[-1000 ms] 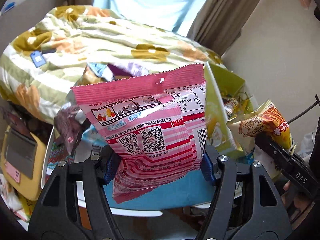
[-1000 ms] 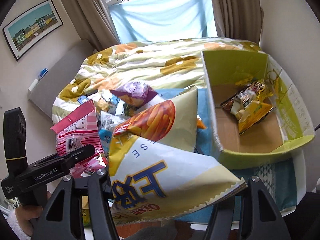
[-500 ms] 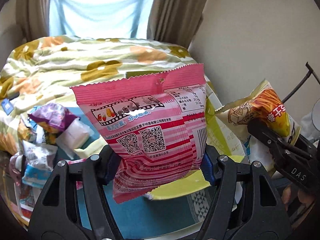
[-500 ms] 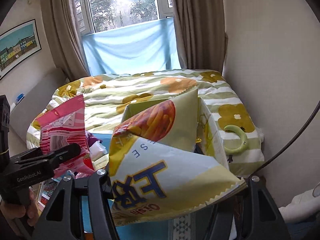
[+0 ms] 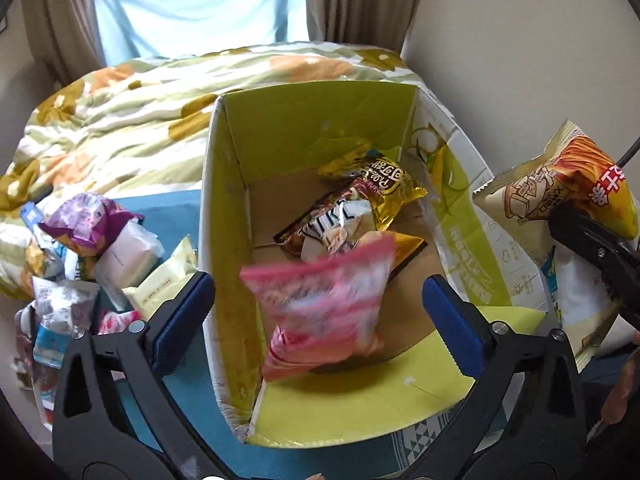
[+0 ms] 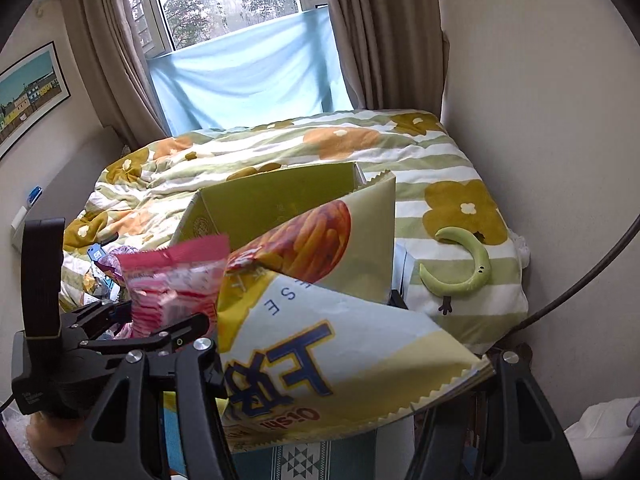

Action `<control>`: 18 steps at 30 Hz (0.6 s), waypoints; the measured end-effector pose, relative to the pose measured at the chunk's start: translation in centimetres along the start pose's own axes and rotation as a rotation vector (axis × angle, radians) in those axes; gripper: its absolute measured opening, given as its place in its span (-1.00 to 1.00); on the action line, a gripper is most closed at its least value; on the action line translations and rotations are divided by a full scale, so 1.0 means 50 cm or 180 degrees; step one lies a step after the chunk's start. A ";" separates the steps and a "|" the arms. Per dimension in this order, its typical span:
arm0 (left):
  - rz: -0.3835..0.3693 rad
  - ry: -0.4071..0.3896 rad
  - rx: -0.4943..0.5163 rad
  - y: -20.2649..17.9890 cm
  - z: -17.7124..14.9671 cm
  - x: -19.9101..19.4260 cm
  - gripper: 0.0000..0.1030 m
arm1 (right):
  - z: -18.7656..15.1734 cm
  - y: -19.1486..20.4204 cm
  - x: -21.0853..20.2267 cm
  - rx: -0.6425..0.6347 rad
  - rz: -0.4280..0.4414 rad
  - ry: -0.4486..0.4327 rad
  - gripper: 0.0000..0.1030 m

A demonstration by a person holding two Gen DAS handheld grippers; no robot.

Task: Organize snacks
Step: 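Lift both bags and carry them over the cardboard box, then open both grippers to release the bags into the box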

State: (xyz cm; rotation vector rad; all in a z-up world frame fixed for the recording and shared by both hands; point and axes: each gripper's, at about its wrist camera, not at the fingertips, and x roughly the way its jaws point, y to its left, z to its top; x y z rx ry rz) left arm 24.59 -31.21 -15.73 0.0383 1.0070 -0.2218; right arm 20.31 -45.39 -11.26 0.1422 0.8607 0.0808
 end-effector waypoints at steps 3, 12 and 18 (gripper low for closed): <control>-0.0011 0.0018 -0.0043 0.009 -0.003 -0.013 0.99 | -0.002 -0.008 0.002 0.0061 0.0031 0.0032 0.11; 0.0122 -0.0035 -0.0021 0.045 -0.023 -0.079 0.99 | 0.007 0.002 0.017 0.0057 0.0094 0.0048 0.11; 0.0159 -0.0185 -0.0099 0.066 -0.030 -0.122 0.99 | 0.017 0.020 0.047 -0.0012 -0.0019 0.0101 0.13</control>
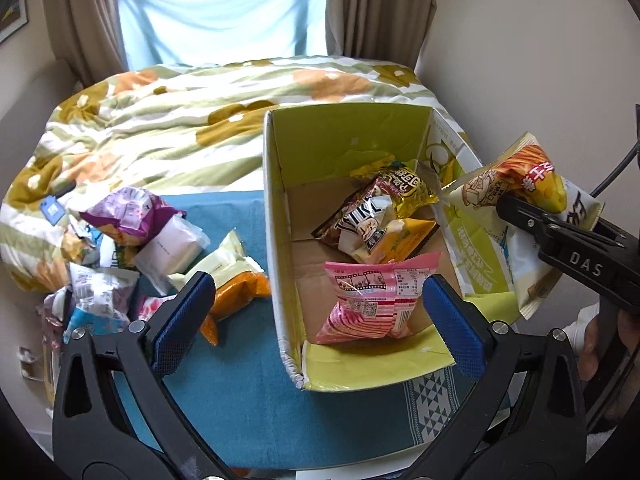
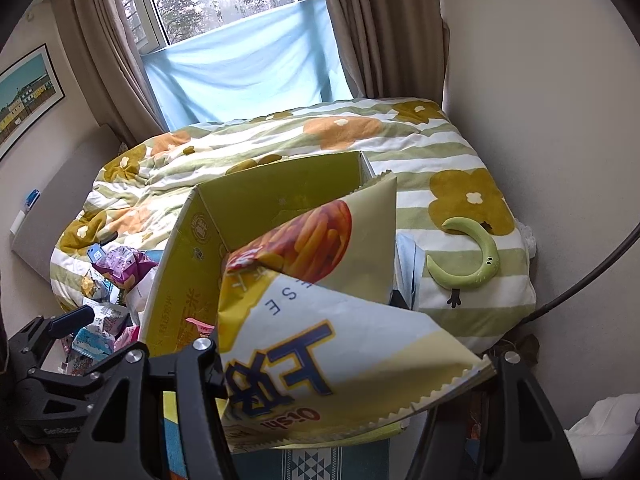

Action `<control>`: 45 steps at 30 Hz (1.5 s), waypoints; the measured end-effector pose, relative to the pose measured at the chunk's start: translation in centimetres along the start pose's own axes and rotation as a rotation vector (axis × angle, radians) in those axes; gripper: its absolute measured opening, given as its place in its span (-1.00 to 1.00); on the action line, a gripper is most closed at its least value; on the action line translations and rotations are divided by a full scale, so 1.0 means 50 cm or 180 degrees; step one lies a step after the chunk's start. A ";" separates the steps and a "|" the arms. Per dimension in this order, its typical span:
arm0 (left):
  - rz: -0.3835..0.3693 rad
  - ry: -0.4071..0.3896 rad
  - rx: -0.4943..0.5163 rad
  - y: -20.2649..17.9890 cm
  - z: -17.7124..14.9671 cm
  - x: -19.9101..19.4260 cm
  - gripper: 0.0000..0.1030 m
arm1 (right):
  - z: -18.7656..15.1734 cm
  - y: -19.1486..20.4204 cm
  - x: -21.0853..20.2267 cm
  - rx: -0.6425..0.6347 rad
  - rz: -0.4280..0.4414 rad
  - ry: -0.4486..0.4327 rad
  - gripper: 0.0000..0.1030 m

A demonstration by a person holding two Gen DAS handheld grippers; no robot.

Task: Organize snacks
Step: 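Open both grippers to release the bags into the box, then move both tools back toward the remaining snack pile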

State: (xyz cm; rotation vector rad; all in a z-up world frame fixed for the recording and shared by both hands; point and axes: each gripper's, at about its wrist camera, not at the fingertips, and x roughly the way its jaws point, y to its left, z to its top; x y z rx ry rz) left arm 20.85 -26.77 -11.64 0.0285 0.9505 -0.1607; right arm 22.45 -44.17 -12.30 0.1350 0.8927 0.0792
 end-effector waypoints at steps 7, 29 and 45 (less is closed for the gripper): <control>0.0107 0.0003 -0.0011 0.013 -0.022 -0.020 0.99 | -0.016 0.008 0.046 0.0019 -0.0108 -0.0052 0.76; 0.0226 -0.0089 -0.0289 0.016 -0.043 -0.093 0.99 | -0.026 0.020 -0.047 -0.0295 0.0088 -0.0200 0.99; 0.0381 -0.0401 -0.0388 0.211 -0.134 -0.247 0.99 | -0.054 0.190 -0.161 -0.0415 0.0597 -0.0536 0.99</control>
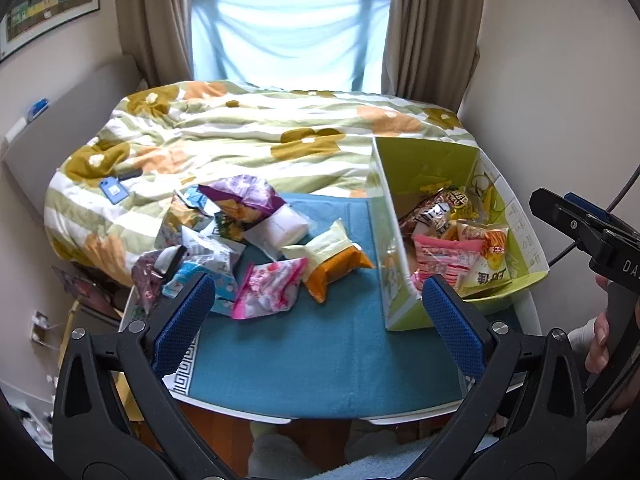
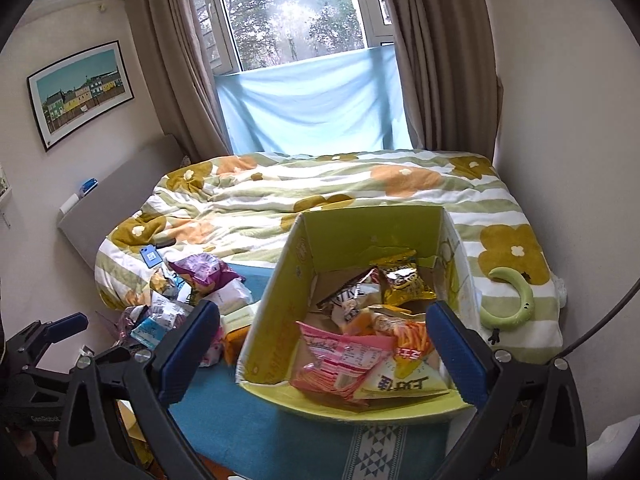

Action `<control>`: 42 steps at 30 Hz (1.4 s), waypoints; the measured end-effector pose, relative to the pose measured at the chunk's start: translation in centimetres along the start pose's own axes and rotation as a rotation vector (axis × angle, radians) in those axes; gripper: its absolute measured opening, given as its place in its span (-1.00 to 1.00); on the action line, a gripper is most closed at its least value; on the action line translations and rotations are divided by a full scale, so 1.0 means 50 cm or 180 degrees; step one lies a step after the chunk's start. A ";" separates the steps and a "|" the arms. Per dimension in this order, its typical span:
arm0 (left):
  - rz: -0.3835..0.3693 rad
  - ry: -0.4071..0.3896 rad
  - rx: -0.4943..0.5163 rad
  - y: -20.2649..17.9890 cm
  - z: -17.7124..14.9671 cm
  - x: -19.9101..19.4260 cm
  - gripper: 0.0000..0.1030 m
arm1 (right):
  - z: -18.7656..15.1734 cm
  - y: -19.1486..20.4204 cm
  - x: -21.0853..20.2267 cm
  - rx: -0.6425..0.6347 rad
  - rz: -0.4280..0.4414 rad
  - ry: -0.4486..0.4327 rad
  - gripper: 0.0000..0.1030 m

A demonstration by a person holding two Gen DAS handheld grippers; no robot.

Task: Organize snacks
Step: 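Move both tools back toward the remaining snack pile, then grasp the brown snack bag with the left gripper while the right grasps the white-blue MPN bag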

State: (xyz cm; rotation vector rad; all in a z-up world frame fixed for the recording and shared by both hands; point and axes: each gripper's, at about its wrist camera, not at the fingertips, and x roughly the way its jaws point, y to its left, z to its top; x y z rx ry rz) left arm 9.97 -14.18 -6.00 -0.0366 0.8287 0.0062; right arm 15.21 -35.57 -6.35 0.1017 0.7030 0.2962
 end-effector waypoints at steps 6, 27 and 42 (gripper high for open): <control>0.0018 0.0018 0.0063 0.156 -0.007 -0.015 0.99 | -0.017 0.140 0.035 -0.0023 0.0077 0.0005 0.99; -0.0354 0.0391 0.0839 0.524 -0.078 0.242 0.99 | -0.093 0.451 0.351 0.0322 0.0169 0.0633 0.99; -0.0789 0.0448 0.1691 0.516 -0.145 0.338 0.99 | -0.154 0.462 0.512 0.0370 0.0131 0.1035 0.99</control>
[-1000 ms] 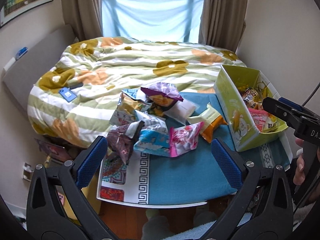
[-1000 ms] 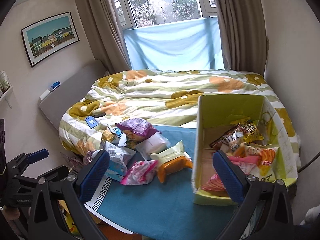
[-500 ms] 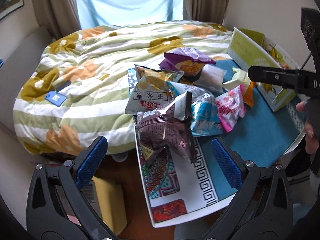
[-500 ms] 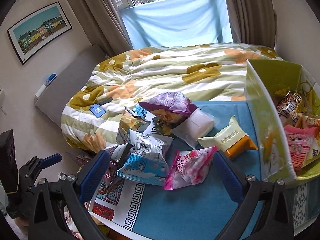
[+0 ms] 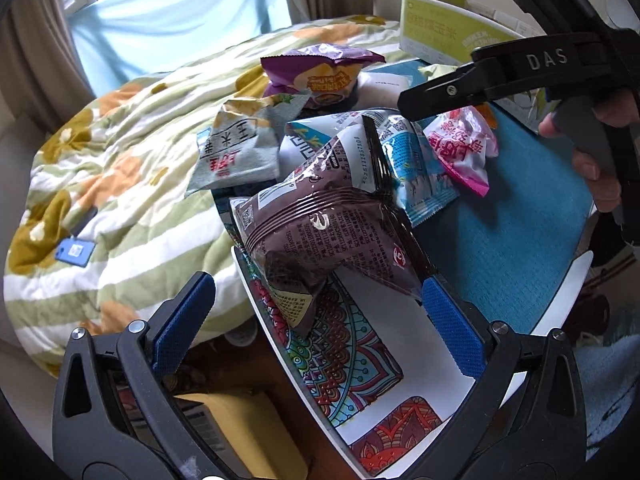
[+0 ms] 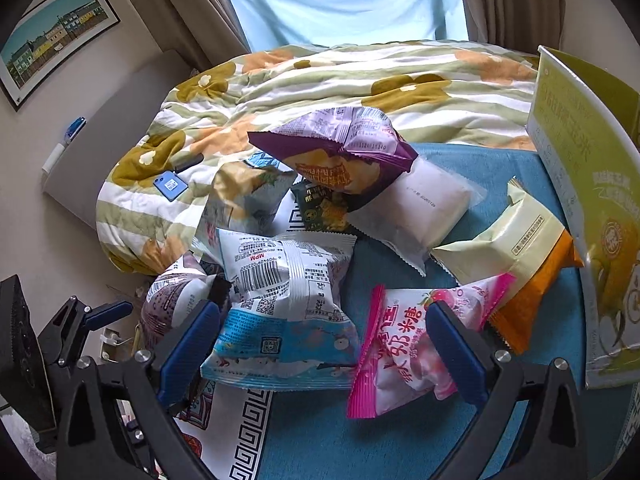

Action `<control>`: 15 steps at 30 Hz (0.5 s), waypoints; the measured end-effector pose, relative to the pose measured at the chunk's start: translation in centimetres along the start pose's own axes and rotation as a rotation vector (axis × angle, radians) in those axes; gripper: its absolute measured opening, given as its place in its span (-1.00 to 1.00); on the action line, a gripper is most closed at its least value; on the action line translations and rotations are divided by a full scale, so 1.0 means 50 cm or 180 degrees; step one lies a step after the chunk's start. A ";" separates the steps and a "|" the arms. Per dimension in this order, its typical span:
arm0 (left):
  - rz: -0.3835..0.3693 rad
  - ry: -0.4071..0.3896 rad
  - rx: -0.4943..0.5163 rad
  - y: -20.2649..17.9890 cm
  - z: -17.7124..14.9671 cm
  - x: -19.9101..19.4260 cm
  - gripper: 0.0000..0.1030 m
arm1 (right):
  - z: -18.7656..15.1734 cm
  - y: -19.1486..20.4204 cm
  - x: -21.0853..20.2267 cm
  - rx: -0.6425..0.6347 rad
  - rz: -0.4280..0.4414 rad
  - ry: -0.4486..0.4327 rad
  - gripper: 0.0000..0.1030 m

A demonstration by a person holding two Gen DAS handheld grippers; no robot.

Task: Organize snacks
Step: 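Grasp the brown snack bag with the left gripper while the right grasps the white-blue MPN bag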

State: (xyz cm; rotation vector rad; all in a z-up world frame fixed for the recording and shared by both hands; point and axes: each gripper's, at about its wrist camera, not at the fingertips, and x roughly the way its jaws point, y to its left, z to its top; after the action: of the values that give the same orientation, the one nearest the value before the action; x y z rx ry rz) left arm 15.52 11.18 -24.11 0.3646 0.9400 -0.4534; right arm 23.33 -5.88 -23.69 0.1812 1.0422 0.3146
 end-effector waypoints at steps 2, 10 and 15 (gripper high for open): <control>-0.0011 -0.0002 0.0081 -0.006 -0.004 -0.004 0.99 | 0.002 -0.001 0.003 -0.0007 0.0003 0.0020 0.99; 0.0044 0.0138 0.0521 -0.020 -0.016 -0.009 0.99 | 0.016 -0.007 0.007 0.0020 0.0024 0.0037 1.00; 0.0257 0.0191 0.0853 -0.035 0.007 0.031 0.99 | 0.018 -0.014 0.010 -0.0012 0.0036 0.0077 0.99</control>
State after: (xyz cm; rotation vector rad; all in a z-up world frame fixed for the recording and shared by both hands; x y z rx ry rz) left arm 15.64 9.21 -25.40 0.6602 0.9208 -0.4980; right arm 24.44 -6.36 -23.85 0.1803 1.0648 0.3296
